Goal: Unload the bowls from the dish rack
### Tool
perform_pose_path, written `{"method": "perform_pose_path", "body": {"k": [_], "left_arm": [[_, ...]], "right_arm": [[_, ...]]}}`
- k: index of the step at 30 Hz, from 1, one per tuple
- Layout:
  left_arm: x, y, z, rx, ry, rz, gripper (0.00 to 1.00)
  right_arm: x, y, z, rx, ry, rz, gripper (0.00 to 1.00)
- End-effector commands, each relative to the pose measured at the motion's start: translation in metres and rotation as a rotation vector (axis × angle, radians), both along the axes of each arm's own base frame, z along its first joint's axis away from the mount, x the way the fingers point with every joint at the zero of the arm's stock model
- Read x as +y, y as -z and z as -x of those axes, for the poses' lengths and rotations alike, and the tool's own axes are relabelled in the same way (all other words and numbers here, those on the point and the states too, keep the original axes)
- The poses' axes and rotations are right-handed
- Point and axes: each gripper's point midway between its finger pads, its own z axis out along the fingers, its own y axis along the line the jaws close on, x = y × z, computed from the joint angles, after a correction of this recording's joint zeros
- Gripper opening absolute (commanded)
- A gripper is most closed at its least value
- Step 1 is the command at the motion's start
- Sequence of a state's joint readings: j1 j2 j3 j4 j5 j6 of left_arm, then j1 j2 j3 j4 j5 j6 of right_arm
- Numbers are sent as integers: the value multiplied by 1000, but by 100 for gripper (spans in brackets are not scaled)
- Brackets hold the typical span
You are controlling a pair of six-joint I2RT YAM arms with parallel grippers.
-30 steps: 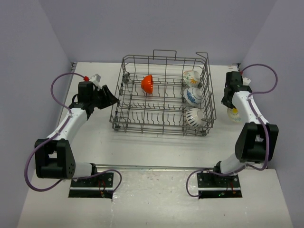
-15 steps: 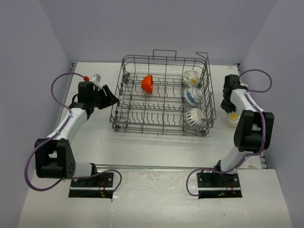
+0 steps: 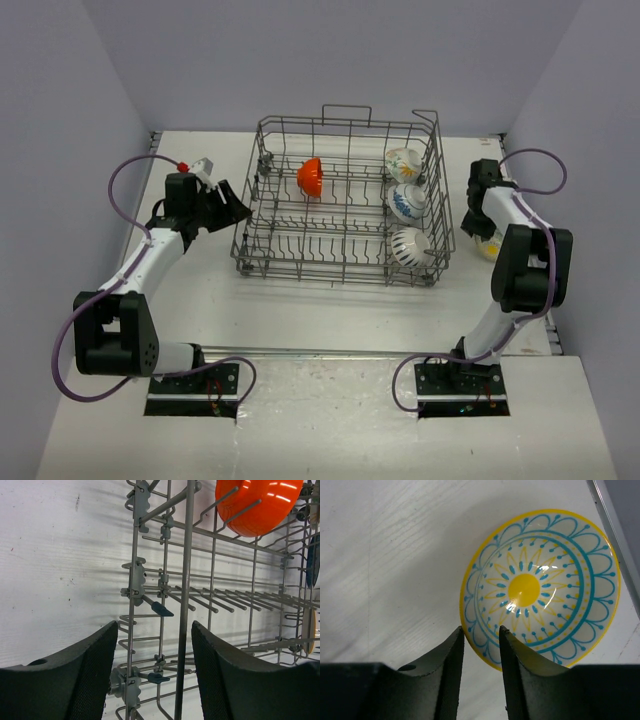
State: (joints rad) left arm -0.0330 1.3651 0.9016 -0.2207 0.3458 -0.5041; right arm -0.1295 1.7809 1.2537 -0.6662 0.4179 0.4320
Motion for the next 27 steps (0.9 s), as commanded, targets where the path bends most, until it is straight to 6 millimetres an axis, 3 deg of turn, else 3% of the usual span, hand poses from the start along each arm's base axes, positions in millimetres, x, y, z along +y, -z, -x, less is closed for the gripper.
{"method": "perform_pose_path", "body": {"k": [1,7,10,13,14,17,18,19,21,22,24,25,27], "left_arm": [[1,-7,0,-28,21,-3,62],[1,-8,0,-30,20,2,64],[1,-6,0,-27,18,0,64],[1,-6,0,-26,17,1,63],[1,-6,-1,-26,17,1,62],[1,-6,0,-24,14,2,53],[1,-5,0,-21,14,3,50],[1,-5,0,-21,14,3,40],[1,-4,0,-17,10,5,31],[0,-4,0,-17,12,5,20],[-1,-4,1,-16,13,8,10],[-1,-4,2,-14,14,8,0],[-2,-2,3,-6,12,6,0]], "right_arm": [[1,-33,-17,-122,-13,0,37],[3,-76,-27,-218,-25,15,43],[12,-114,-32,-311,-47,38,45],[29,-169,-34,-426,-81,93,48],[48,-190,-34,-478,-129,101,48],[71,-247,-33,-597,-171,138,51],[76,-275,-31,-657,-179,139,52],[91,-288,-31,-682,-224,133,53],[105,-308,-33,-722,-263,131,54],[116,-322,-37,-758,-308,106,55],[139,-330,-48,-800,-390,44,56],[169,-327,-54,-807,-521,-68,57],[205,-328,-64,-829,-653,-199,58]]}}
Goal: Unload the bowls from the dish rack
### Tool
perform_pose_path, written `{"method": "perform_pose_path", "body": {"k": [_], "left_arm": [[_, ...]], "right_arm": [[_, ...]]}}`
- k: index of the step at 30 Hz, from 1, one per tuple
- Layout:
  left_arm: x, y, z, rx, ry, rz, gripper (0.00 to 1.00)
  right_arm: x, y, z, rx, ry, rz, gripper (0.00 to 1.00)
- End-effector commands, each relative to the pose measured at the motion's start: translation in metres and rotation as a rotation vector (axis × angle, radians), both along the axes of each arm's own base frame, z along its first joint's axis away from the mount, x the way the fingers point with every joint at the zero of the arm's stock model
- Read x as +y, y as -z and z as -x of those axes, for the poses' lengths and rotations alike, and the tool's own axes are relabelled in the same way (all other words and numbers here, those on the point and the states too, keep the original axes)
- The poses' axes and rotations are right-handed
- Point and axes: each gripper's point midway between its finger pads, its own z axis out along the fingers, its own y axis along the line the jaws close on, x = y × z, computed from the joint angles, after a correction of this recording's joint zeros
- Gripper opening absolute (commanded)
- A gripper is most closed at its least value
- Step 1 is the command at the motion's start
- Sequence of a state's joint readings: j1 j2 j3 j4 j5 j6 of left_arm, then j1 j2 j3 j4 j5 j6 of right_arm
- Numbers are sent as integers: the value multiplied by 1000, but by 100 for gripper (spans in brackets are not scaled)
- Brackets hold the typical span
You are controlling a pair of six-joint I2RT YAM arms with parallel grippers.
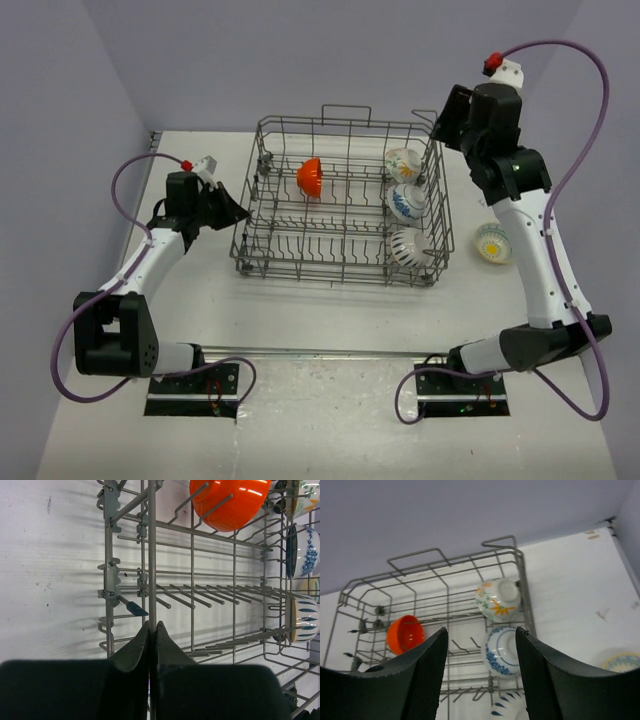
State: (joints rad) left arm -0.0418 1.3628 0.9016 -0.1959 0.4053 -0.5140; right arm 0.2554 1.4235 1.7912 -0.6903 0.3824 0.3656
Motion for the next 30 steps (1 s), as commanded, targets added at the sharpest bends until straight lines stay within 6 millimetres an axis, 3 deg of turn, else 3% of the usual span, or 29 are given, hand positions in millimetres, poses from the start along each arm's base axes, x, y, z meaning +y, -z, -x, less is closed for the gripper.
{"method": "perform_pose_path", "body": {"k": [1,2,3,4,5,7,8,9,10,11,12,15,18,21,30], "left_arm": [[12,4,3,13,-39,-40,0],[12,5,4,13,-41,-43,0],[11,5,6,14,-40,-43,0],[12,4,7,11,-42,-45,0],[12,4,8,11,-43,-46,0],[13,3,10,11,-46,-48,0],[12,3,11,12,-44,-48,0],[12,4,12,15,-42,-46,0],[12,3,13,11,-42,-46,0],[11,3,14,11,-41,-46,0],[11,4,15,13,-40,-47,0],[11,6,16,16,-38,-54,0],[11,10,16,26,-36,-56,0],[8,10,15,24,-26,-42,0],[5,3,15,2,-14,-41,0]], "right_arm": [[72,27,-28,67,-342,-92,58],[101,32,-26,86,-480,-150,58],[115,30,-33,66,-534,-184,58],[131,46,-42,96,-578,-240,58],[152,42,-44,71,-680,-296,58],[172,47,-52,75,-752,-396,58],[183,67,-64,115,-775,-433,59],[196,58,-66,89,-855,-472,59],[205,62,-70,107,-878,-523,59],[215,80,-83,133,-901,-551,59],[223,75,-83,139,-945,-598,59],[238,93,-101,169,-972,-648,59],[255,102,-107,198,-1015,-713,58],[272,112,-109,224,-1057,-750,58],[289,152,-107,293,-1048,-791,58]]}}
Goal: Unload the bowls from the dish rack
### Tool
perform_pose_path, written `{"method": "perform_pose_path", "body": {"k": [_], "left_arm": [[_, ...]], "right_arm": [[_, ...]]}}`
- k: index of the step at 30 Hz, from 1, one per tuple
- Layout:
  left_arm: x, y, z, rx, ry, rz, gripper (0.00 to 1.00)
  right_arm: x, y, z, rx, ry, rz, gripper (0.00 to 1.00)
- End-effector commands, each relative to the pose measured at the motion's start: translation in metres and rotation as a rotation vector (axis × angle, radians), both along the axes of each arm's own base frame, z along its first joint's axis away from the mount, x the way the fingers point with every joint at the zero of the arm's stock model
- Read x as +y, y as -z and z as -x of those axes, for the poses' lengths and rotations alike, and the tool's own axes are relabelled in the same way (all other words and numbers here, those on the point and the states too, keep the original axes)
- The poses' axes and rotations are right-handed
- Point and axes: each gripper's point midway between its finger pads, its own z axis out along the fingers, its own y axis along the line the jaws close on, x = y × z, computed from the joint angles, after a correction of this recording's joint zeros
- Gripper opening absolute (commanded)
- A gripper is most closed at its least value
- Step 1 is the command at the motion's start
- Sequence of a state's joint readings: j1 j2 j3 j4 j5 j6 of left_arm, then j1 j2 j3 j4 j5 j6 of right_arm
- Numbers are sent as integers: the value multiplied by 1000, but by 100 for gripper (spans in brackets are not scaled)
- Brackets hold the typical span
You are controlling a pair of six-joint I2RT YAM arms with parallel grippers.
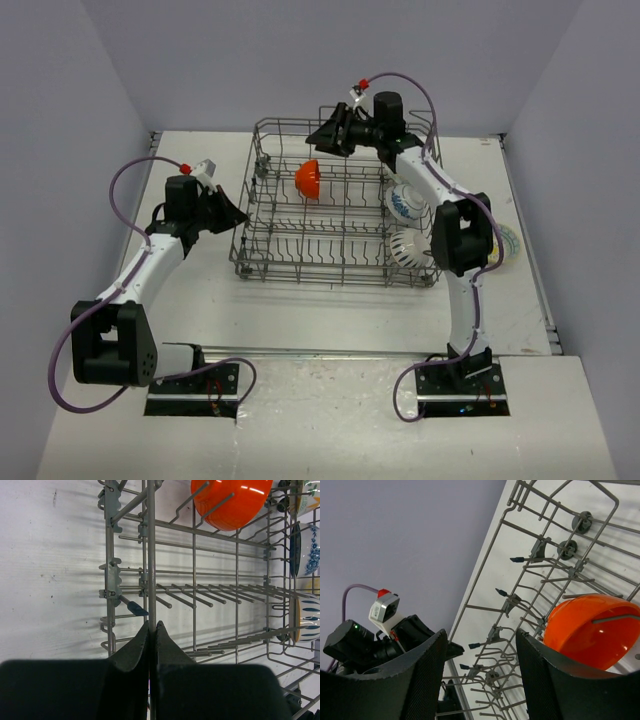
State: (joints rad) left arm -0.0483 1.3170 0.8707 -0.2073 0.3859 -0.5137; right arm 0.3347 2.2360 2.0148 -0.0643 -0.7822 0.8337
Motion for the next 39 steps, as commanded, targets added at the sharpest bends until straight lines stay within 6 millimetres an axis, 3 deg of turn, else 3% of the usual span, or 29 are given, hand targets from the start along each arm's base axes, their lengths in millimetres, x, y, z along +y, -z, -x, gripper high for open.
{"method": "perform_pose_path", "body": {"k": [1,6,17,29,33,39], "left_arm": [[4,4,5,8,-5,-29,0],[4,5,6,11,-3,-27,0],[4,7,8,17,-3,-27,0],[4,8,7,17,-3,-29,0],[4,7,6,14,-2,-31,0],[3,10,6,23,1,-28,0]], "right_arm": [[8,0,7,-3,-37,-28,58],[10,11,8,-15,-25,-3,58],[10,64,12,58,14,129,57],[15,96,14,95,33,183,56],[18,85,20,51,16,183,56],[11,51,26,-36,26,194,58]]}}
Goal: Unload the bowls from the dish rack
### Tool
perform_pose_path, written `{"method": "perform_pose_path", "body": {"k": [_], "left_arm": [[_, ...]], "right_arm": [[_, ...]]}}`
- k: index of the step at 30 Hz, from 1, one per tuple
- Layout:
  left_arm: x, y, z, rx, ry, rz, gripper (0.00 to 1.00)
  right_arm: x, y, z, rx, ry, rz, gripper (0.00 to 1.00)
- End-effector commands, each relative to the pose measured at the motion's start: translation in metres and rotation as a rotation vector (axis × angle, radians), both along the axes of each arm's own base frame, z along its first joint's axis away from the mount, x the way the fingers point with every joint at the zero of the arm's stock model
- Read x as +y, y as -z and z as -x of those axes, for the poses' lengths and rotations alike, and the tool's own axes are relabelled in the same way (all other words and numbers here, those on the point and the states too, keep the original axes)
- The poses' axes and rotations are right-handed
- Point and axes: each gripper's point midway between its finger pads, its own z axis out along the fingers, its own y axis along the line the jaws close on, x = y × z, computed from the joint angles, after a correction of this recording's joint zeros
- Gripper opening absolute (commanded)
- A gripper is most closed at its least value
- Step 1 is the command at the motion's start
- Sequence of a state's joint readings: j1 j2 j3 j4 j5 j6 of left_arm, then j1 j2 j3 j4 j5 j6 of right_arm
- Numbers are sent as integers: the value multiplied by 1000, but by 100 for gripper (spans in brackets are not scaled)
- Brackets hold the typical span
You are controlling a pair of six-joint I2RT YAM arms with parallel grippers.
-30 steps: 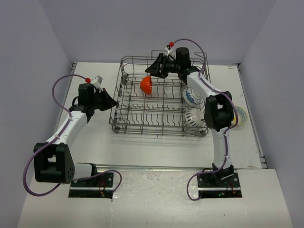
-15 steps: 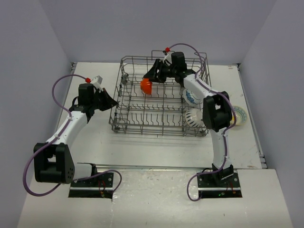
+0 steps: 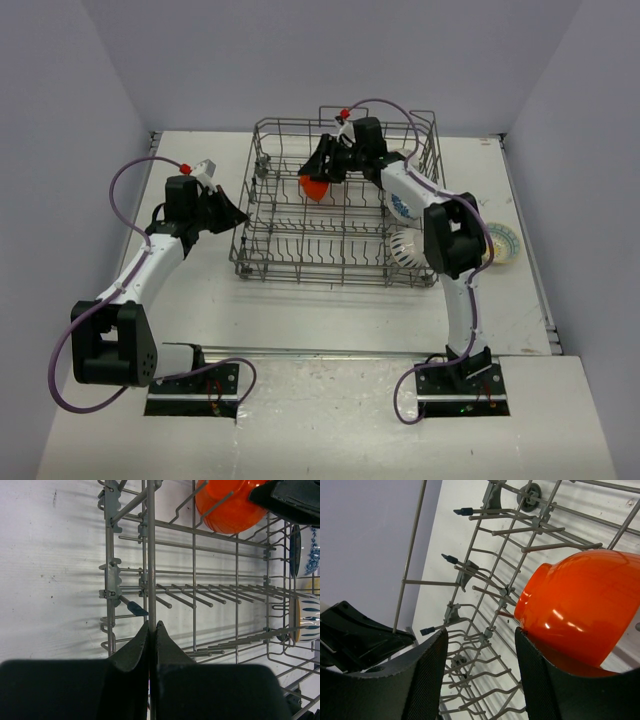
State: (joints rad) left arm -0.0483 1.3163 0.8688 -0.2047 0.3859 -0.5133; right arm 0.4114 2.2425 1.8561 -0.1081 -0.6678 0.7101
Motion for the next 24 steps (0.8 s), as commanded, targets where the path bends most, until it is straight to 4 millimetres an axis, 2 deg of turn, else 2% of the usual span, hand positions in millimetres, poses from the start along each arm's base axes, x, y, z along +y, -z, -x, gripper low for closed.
{"method": "perform_pose_path", "body": {"k": [1,4,5,11,24], "left_arm": [[3,9,6,23,2,-26,0],[3,9,5,20,2,-26,0],[3,9,6,21,2,-26,0],[3,9,6,21,4,-26,0],[4,10,5,19,1,-40,0]], "right_arm": [[-13,-39,0,-122,30,42,58],[-21,-42,1,-139,50,75,58],[-22,-51,3,-158,53,75,58],[-36,-55,4,-166,105,103,59],[-46,1,-7,-82,165,186,59]]}}
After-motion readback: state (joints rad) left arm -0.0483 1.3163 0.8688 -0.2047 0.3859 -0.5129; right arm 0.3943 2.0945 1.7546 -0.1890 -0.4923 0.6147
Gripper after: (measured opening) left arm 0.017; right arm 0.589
